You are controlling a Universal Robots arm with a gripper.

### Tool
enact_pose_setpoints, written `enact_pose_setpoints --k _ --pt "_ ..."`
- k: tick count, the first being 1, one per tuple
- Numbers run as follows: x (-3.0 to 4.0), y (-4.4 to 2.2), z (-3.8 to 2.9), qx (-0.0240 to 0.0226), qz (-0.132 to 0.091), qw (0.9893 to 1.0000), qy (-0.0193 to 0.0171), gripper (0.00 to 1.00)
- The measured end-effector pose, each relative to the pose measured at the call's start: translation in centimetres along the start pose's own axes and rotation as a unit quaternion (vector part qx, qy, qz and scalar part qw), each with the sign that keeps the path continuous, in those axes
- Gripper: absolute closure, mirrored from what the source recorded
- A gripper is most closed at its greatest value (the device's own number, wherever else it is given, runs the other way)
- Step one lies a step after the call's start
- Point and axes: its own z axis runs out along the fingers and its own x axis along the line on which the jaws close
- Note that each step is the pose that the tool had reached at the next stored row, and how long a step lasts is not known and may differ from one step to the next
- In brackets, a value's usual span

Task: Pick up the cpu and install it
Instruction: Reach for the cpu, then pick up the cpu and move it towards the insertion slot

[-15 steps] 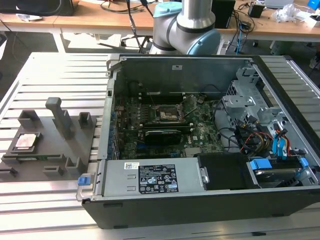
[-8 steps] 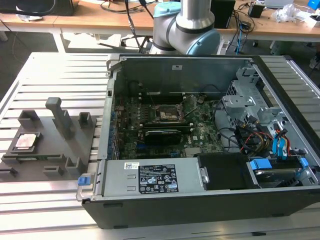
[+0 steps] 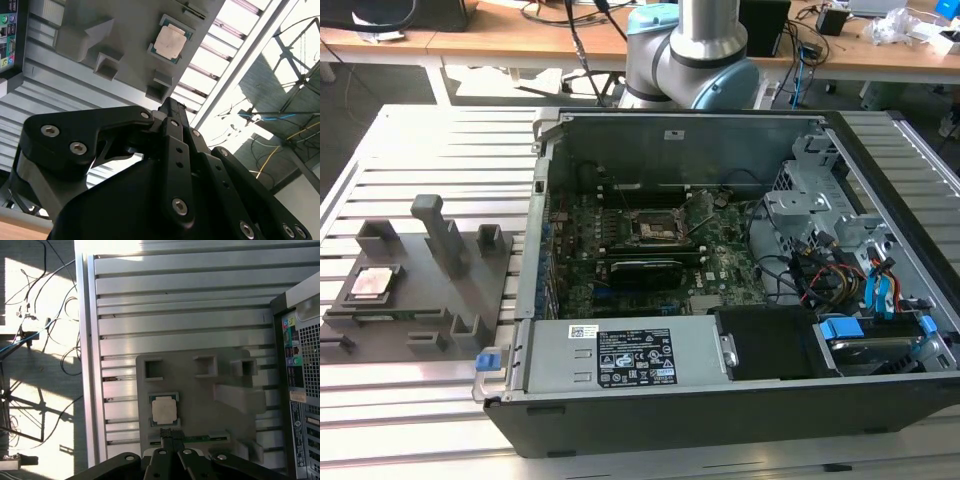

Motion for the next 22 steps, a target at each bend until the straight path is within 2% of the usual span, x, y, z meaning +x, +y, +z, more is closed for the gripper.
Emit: enact_pose_setpoints --k 12,13,14,15,16,17,19,22 --pt "0.03 0.00 0.00 0.0000 0.000 1.0000 0.0000 0.89" --pt "0.03 0.00 0.00 0.0000 0.000 1.0000 0.0000 0.83" --pt "0.03 0.00 0.00 0.0000 0.000 1.0000 0.0000 0.83" --pt "0.03 0.00 0.00 0.0000 0.000 1.0000 0.0000 0.71" --pt "0.04 0.00 0.00 0.0000 0.000 1.0000 0.0000 0.64" --pt "0.04 0.00 0.00 0.0000 0.000 1.0000 0.0000 0.64" --pt "0.04 0.00 0.00 0.0000 0.000 1.0000 0.0000 0.40" --pt "0.05 0.00 0.00 0.0000 0.000 1.0000 0.0000 0.22"
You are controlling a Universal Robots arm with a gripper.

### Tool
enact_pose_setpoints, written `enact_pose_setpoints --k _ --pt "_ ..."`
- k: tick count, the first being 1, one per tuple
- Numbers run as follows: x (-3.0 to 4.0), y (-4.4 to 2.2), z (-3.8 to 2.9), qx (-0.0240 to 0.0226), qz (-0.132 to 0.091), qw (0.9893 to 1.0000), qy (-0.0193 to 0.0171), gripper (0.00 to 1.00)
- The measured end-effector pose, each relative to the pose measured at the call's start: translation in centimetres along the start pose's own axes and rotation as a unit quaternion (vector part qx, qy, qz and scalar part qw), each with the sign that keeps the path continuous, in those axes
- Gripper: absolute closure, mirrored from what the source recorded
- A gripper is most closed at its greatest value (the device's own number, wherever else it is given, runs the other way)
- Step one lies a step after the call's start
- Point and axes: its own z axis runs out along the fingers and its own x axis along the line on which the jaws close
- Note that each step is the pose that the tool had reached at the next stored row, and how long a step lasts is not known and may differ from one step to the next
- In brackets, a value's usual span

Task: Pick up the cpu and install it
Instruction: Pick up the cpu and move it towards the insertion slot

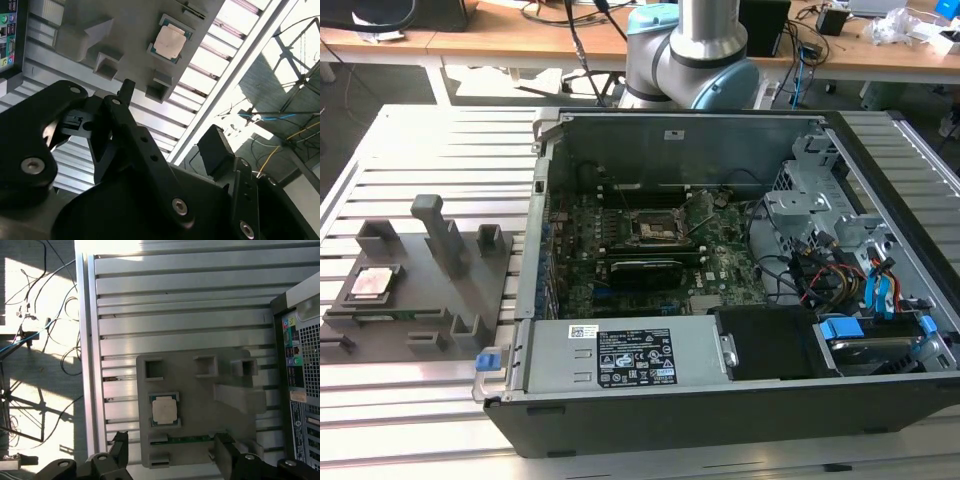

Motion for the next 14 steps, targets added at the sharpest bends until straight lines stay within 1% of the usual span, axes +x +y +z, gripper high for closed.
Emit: enact_pose_setpoints --k 1,2,3,5,11,12,13,14 --pt "0.00 0.00 0.00 0.0000 0.000 1.0000 0.0000 0.22" --pt "0.03 0.01 0.00 0.0049 0.000 1.0000 -0.0004 0.22" --pt "0.01 0.02 0.00 0.0262 -0.004 0.9996 -0.0012 0.22" --pt "0.00 0.02 0.02 0.0267 -0.023 0.9994 -0.0008 0.22" --pt "0.00 0.03 0.02 0.0266 -0.026 0.9993 -0.0008 0.22" --pt "0.00 0.03 0.02 0.0266 -0.026 0.9993 -0.0008 0.30" --pt "0.01 0.03 0.02 0.0266 -0.027 0.9993 -0.0008 0.30" --pt "0.01 0.03 0.03 0.0266 -0.027 0.9993 -0.0008 0.37"
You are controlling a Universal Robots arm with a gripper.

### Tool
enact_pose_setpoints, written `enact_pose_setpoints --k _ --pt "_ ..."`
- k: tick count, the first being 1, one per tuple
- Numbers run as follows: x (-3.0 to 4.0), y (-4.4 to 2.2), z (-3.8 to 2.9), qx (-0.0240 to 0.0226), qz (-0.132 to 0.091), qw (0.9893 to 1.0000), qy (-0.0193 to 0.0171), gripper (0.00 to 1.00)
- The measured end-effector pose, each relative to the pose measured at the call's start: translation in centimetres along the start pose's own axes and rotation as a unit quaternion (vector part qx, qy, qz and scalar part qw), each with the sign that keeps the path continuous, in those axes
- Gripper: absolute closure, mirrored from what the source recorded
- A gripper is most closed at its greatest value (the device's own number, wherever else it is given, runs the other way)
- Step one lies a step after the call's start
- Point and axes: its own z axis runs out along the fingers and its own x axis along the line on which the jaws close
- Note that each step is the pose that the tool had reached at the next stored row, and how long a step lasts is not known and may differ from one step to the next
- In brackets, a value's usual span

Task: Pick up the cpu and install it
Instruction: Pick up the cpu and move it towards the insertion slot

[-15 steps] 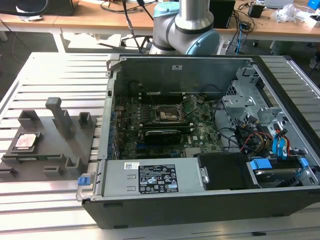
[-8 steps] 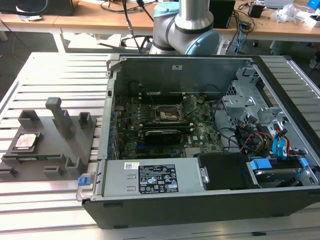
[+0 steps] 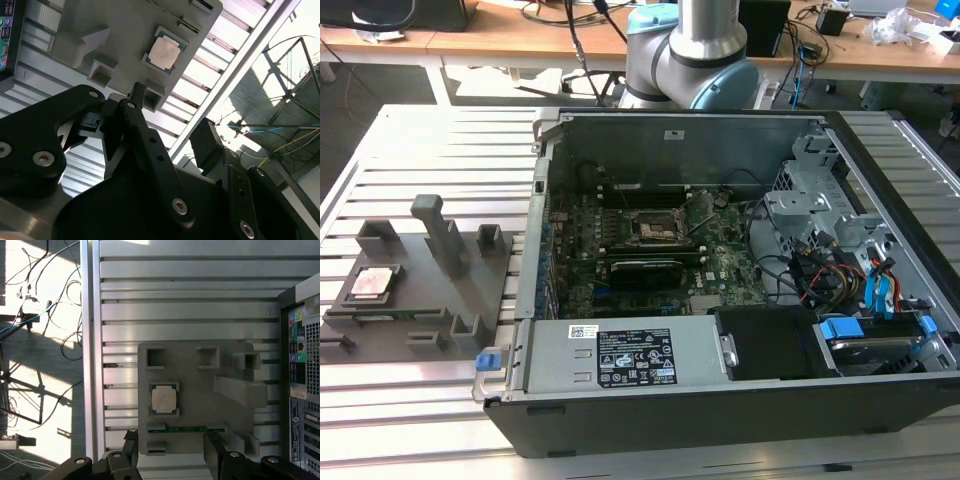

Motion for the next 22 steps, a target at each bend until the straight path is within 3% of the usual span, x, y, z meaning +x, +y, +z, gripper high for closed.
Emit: enact_pose_setpoints --k 5,15,22 --pt "0.00 0.00 0.08 0.0000 0.000 1.0000 0.0000 0.37" --pt "0.04 0.02 1.79 0.0000 0.000 1.0000 0.0000 0.37" --pt "0.06 0.02 2.38 0.0000 0.000 1.0000 0.0000 0.37"
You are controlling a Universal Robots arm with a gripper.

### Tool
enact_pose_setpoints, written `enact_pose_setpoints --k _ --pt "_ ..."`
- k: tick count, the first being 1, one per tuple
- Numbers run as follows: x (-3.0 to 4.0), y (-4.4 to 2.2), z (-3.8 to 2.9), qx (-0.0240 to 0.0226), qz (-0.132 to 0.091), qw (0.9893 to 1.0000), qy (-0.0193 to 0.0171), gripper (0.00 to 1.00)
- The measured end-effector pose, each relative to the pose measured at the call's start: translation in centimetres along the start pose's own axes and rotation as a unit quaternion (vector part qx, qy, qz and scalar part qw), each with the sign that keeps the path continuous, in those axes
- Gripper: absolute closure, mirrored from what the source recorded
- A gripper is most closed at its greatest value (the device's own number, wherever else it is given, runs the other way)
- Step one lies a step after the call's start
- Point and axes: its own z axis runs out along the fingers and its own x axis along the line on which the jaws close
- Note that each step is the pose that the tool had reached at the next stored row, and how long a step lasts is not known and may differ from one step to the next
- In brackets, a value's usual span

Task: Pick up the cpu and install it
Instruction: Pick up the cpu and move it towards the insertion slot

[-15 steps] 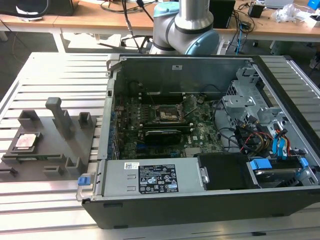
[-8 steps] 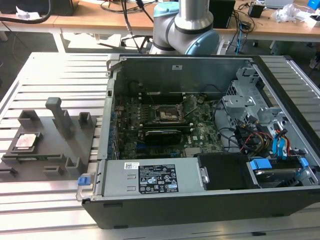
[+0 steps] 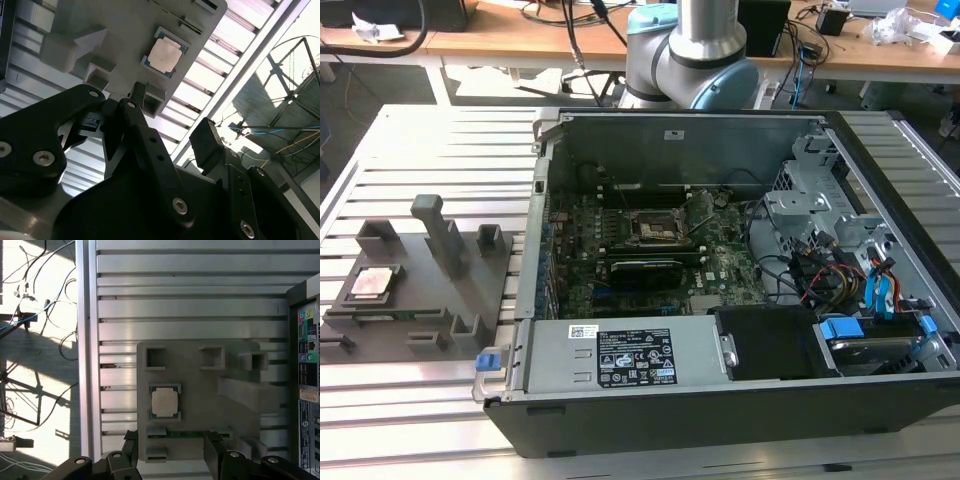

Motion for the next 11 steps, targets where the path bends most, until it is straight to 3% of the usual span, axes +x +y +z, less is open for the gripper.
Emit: enact_pose_setpoints --k 11 --pt "0.02 0.01 0.95 0.0000 0.000 1.0000 0.0000 0.37"
